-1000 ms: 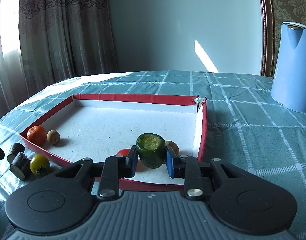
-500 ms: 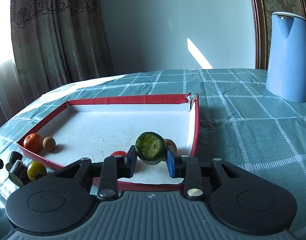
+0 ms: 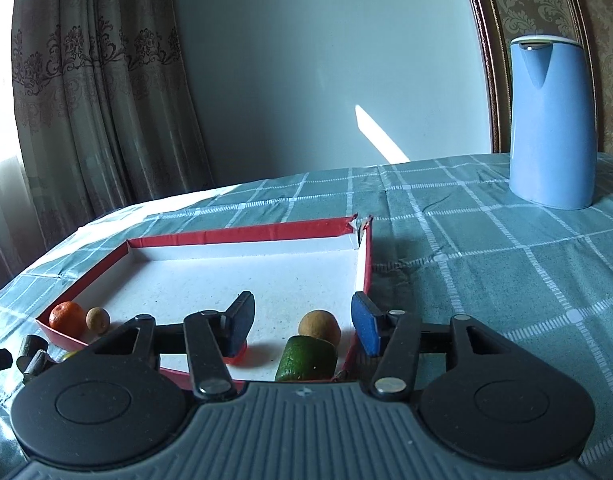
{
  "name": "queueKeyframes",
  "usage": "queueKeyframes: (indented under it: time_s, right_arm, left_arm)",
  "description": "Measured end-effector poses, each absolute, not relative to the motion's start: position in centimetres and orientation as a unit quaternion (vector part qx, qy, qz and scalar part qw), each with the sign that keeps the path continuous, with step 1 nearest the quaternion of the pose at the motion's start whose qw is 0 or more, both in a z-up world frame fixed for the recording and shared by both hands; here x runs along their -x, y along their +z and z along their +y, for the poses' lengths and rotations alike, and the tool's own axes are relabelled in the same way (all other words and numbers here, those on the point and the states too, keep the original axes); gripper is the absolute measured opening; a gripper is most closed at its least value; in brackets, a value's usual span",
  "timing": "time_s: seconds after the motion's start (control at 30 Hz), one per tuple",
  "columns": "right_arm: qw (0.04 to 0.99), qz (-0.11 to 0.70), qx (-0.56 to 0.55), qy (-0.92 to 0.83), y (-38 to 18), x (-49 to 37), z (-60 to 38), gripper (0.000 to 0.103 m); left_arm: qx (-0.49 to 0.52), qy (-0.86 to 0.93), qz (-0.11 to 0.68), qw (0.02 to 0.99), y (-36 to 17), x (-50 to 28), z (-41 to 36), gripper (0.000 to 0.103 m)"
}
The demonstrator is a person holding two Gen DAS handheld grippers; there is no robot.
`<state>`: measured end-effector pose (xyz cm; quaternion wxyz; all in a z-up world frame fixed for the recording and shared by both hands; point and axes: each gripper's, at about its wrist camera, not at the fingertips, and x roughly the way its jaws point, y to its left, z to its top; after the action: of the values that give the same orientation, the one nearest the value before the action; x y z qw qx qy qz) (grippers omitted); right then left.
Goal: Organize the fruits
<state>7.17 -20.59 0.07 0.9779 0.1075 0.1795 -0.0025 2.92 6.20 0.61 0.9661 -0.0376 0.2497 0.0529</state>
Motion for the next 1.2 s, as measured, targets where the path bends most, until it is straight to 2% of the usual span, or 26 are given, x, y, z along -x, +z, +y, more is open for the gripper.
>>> queueKeyframes:
  time_s: [0.27,0.37,0.4,0.63,1.0,1.13,1.2]
  right_arm:
    - [0.975,0.14,-0.17,0.038,-0.2,-1.0,-22.3,0.055]
    - [0.975,0.132,-0.173,0.045,-0.5,0.9,-22.4,0.066]
    - [0.975,0.127,-0.177,0.047,-0.5,1.4,-22.6,0.066]
    - [0.968,0.135,-0.205,0.054,-1.1,1.0,-23.5,0.068]
    - [0.963,0.14,-0.221,0.063,-1.5,0.9,-23.9,0.07]
    - [0.963,0.137,-0.221,0.064,-1.5,1.0,-24.0,0.076]
    - [0.963,0.135,-0.223,0.065,-1.6,1.1,-24.0,0.076]
  left_arm:
    - [0.029,0.026,0.242,0.97,0.8,-2.3,5.8,0.103]
    - [0.01,0.006,0.226,0.974,1.0,-1.8,5.0,0.103]
    - [-0.002,0.005,0.224,0.975,1.0,-1.8,4.6,0.103]
    - [-0.097,-0.016,0.236,0.967,0.7,-2.0,0.5,0.103]
    - [-0.089,-0.033,0.26,0.961,0.4,-3.1,-1.7,0.103]
    - [-0.071,-0.036,0.278,0.957,0.3,-3.9,-1.6,0.091]
    - [-0.071,-0.034,0.286,0.955,0.1,-4.2,-1.6,0.09]
